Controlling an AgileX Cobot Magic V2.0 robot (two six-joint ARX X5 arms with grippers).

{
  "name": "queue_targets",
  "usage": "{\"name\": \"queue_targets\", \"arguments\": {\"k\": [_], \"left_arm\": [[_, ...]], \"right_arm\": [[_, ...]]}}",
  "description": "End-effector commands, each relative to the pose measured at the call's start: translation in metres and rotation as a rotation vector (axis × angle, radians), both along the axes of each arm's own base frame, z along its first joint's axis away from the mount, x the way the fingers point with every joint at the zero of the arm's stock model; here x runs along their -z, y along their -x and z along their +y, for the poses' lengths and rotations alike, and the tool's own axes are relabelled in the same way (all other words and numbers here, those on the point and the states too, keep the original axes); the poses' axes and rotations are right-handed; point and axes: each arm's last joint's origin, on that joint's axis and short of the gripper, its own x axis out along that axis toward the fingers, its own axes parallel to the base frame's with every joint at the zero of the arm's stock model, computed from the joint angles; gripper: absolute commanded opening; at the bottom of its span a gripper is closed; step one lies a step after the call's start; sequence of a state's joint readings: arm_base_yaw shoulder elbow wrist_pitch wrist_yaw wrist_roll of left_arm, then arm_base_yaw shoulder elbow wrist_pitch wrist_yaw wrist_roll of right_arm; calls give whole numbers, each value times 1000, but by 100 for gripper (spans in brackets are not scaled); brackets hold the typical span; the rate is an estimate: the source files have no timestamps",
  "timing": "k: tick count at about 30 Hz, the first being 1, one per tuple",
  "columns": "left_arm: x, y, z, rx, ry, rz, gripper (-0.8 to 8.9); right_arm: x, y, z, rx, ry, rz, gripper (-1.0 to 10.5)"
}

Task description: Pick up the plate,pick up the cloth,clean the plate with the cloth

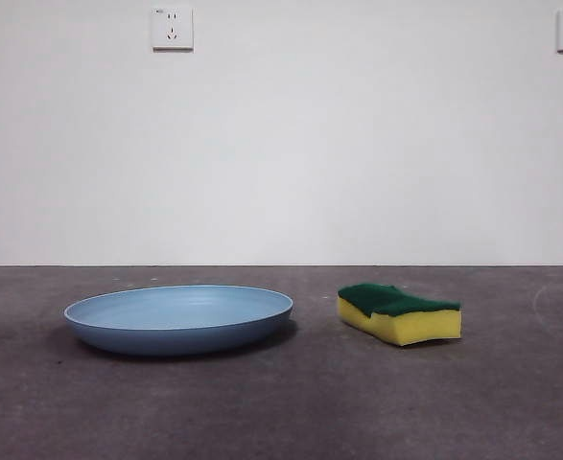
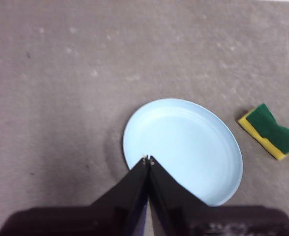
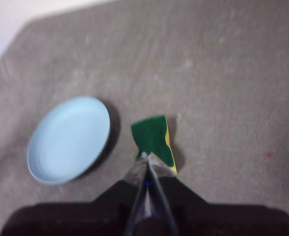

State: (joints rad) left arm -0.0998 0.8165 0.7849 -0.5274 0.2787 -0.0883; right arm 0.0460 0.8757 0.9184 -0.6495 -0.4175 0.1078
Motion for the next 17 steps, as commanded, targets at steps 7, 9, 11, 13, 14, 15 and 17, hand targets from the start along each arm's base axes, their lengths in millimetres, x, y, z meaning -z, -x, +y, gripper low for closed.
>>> {"name": "queue_targets", "arguments": {"k": [7,9,11,13,14,15,17], "left_arm": [[12,-16,-3,41,48,87,369],[18,-25,-4,39,44,116,369],[25,-38,-5,37,40,167,369],[30,-55,-7,41,29,227,369],[32,-65,-8,42,25,253,369],[33,-75,-9,41,22,273,369],[36,-96,-11,47,11,305,369]], "right_arm": [[1,-18,1,-32,40,31,536],[0,-18,1,-32,40,30,535],[0,-18,1,-32,39,30,535],[0,-18,1,-32,37,32,535],[1,-18,2,-30,33,36,535],[1,-18,2,-31,33,38,535],[1,-17,3,-36,33,43,535]]}}
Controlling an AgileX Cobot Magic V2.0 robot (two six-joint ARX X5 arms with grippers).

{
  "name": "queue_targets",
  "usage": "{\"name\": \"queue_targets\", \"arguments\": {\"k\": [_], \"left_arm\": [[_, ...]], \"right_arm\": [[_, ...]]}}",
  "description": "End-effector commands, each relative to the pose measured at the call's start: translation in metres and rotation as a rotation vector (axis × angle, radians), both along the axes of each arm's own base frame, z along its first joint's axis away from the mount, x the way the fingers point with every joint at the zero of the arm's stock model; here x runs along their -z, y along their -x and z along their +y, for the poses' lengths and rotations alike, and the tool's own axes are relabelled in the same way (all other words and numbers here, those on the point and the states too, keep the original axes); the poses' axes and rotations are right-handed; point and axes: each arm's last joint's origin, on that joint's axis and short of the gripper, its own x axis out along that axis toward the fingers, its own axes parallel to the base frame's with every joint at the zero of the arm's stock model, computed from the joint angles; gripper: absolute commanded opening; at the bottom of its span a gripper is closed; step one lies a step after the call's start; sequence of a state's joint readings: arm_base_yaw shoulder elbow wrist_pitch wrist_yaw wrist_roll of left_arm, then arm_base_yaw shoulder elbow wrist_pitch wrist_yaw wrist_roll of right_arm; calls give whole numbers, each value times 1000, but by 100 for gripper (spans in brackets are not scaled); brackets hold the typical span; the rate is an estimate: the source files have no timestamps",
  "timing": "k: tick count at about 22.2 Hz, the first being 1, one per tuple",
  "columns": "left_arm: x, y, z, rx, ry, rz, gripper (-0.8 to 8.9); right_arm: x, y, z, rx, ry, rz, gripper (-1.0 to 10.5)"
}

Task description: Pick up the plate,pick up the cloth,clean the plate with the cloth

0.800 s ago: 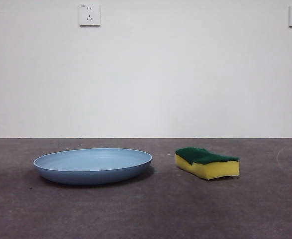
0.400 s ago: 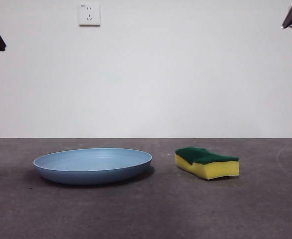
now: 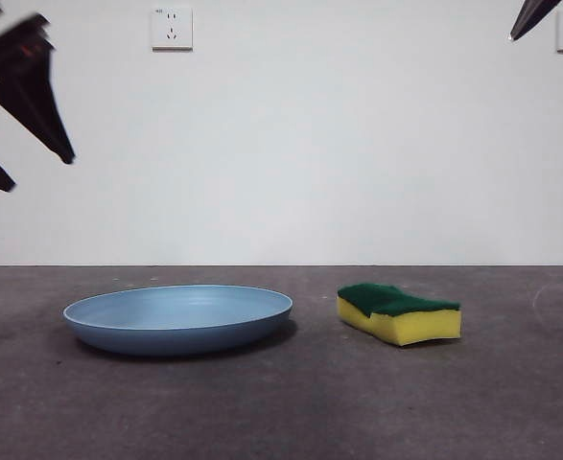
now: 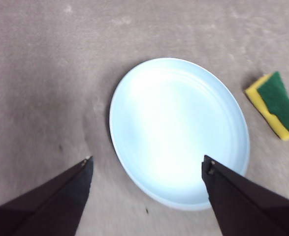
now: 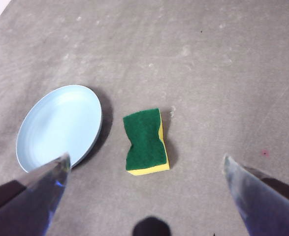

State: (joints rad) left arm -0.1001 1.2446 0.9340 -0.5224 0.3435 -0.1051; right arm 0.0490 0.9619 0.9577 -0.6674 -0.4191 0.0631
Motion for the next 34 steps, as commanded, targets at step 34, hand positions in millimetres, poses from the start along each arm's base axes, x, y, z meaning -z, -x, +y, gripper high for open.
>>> {"name": "queue_targets", "arguments": {"k": [34], "left_arm": [[107,-94,-48,73,-217,341,235]], "right_arm": [[0,2,5,-17,-12,27,534]]}}
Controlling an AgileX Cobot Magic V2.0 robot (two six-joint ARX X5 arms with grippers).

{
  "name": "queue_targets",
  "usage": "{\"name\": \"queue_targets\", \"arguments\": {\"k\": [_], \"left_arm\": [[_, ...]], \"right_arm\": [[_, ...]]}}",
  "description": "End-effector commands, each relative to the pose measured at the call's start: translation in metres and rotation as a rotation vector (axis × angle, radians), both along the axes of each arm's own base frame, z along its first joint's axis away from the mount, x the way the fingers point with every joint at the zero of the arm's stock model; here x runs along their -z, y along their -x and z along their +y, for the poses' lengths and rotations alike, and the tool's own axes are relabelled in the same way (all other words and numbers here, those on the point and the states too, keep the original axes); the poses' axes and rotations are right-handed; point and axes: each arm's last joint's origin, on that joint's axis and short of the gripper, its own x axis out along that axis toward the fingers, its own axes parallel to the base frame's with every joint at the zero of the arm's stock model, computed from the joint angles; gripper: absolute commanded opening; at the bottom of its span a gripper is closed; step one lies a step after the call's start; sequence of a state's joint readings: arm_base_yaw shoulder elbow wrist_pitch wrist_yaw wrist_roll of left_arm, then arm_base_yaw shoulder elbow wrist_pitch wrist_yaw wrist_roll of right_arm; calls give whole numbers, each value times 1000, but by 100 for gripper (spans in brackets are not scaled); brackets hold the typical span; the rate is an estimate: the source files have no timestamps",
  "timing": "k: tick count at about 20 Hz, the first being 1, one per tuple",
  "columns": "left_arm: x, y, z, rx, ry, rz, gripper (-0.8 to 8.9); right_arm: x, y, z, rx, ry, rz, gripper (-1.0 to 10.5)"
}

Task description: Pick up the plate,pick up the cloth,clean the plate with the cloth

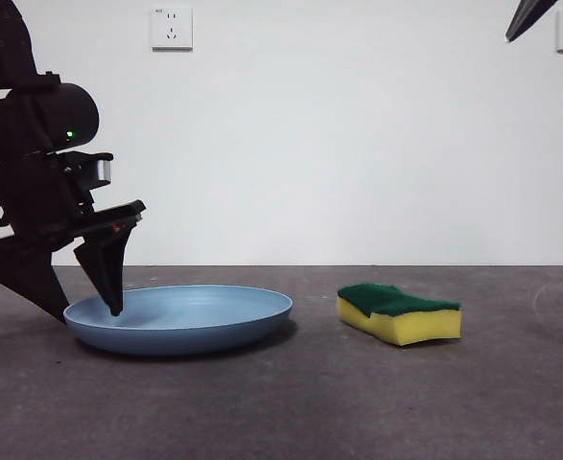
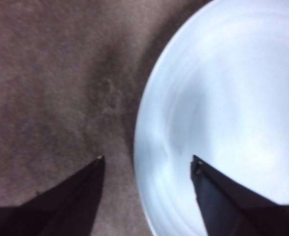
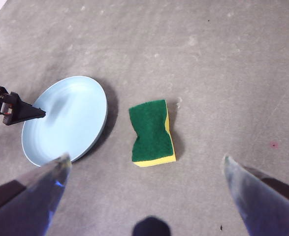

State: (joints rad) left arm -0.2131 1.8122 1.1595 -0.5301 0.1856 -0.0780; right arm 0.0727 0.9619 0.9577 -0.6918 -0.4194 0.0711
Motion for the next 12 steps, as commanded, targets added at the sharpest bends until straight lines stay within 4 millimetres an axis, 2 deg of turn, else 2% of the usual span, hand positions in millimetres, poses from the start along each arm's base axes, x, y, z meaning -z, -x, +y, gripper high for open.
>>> {"name": "queue_targets", "arguments": {"k": [1,4,8,12], "left_arm": [[13,-1,-4,33,-19,35,198],[14,-1,-6,43,-20,34,-14],[6,1,-6,44,-18,29,-8],[-32,12,-3,45,4,-67,-8]], "right_arm": [[-2,0,1,2,-8,-1,534],[-2,0,4,-14,-8,-3,532],[-1,-6,15,-66,-8,-30,532],[7,-24,41,-126,87,-24,531]]}}
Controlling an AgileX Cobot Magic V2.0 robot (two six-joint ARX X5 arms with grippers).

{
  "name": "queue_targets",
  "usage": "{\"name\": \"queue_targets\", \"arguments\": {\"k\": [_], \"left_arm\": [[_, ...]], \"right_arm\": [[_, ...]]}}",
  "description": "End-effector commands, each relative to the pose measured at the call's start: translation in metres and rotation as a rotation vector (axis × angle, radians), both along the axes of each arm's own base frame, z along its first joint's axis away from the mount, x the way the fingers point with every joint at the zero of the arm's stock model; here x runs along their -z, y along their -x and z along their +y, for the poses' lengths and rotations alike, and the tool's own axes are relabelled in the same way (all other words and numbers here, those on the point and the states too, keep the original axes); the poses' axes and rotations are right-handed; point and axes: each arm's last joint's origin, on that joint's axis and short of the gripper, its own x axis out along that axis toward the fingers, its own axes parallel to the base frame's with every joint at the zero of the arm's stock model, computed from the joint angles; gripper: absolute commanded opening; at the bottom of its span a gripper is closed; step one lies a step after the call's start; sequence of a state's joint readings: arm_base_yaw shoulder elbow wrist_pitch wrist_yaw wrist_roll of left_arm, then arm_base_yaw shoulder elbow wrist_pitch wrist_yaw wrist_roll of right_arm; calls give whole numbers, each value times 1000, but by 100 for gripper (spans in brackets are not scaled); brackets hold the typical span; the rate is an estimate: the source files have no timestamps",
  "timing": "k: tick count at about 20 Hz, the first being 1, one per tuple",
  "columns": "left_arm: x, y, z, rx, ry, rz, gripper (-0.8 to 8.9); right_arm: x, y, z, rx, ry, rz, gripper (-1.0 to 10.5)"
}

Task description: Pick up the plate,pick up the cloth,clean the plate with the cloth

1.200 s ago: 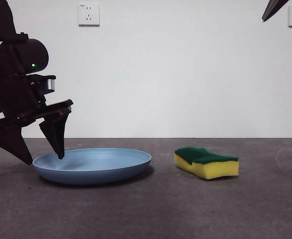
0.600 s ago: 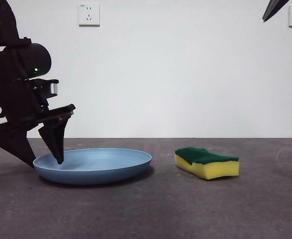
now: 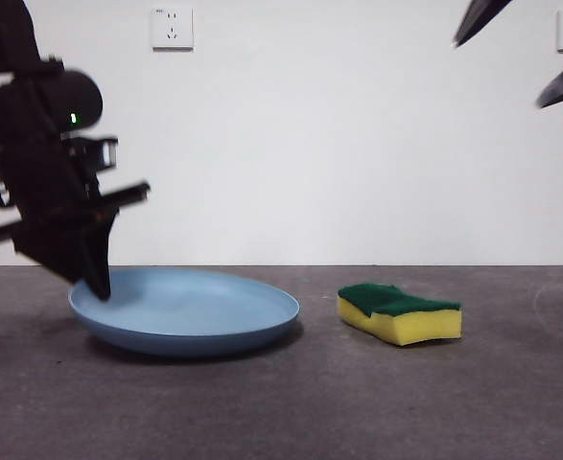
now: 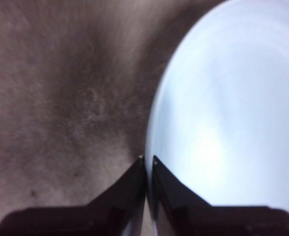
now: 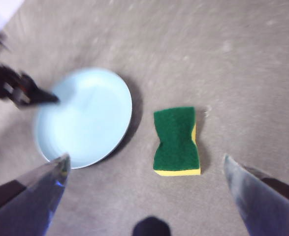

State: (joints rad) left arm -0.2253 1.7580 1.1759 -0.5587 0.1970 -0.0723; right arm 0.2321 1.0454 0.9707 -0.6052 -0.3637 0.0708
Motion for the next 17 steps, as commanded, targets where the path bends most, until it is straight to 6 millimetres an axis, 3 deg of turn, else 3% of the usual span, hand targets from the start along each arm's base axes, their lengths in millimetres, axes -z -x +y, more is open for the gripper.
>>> {"name": "queue_targets", "arguments": {"k": [1,5,9,12,17], "left_arm": [[-23,12,2,22,-7,-60,-8],[-69,37,8,41,3,-172,-8],[-101,61,13,47,15,-249,-8],[-111,72,16,46,19,-266,-8],[-110,76,17,62,3,-239,-8]], "right_arm": [[4,-13,15,-21,94,0,531],[16,-42,45,-84,229,27,462],[36,-73,68,-138,309,81,463],[60,-94,78,-136,373,125,463],[104,-115,88,-154,408,206,405]]}}
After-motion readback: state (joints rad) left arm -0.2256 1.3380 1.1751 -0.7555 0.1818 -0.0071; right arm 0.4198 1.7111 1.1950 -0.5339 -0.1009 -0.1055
